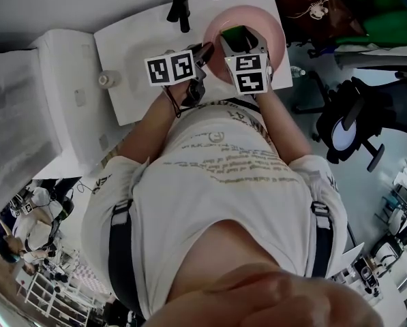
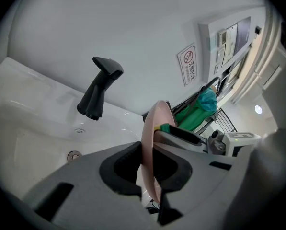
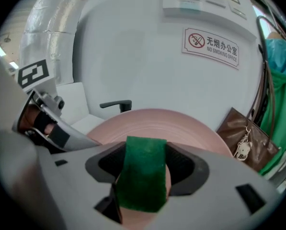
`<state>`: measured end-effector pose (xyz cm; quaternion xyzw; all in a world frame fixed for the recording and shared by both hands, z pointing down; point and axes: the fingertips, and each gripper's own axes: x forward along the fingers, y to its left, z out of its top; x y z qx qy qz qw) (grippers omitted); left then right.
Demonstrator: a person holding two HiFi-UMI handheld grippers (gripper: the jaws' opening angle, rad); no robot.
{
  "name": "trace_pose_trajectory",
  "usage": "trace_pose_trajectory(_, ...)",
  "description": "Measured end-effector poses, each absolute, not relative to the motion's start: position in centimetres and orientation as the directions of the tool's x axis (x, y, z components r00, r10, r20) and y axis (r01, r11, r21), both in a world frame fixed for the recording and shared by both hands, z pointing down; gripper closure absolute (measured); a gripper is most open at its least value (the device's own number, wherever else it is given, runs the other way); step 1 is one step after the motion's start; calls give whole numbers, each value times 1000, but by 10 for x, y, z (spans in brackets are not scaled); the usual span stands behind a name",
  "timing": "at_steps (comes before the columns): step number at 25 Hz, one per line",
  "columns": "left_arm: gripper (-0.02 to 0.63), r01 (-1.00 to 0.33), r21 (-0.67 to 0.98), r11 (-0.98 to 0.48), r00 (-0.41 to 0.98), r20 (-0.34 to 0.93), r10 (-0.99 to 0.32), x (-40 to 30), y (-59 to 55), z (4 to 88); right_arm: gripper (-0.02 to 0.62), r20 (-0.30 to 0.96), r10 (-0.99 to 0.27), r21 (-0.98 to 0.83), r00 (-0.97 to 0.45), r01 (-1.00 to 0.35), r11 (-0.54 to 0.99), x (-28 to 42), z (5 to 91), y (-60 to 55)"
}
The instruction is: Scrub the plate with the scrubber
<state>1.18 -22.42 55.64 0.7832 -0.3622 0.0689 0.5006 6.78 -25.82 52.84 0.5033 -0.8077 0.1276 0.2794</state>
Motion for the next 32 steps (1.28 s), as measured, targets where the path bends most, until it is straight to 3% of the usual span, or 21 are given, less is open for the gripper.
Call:
trace_pose_trajectory(17, 557, -635, 743, -214, 718, 464, -519, 5, -233, 556, 339, 604, -778, 72, -170, -961, 266, 160, 543, -278)
trace_pose_trajectory(24, 557, -640, 739, -211, 713, 467, -524, 4, -236, 558, 340, 599, -768, 27, -227, -953, 303, 129, 543, -277)
trace_pose_trajectory(32, 557, -628, 752, -202, 711, 448, -543, 1, -239, 553, 340, 582, -733, 26, -352, -893, 449, 67, 531, -259)
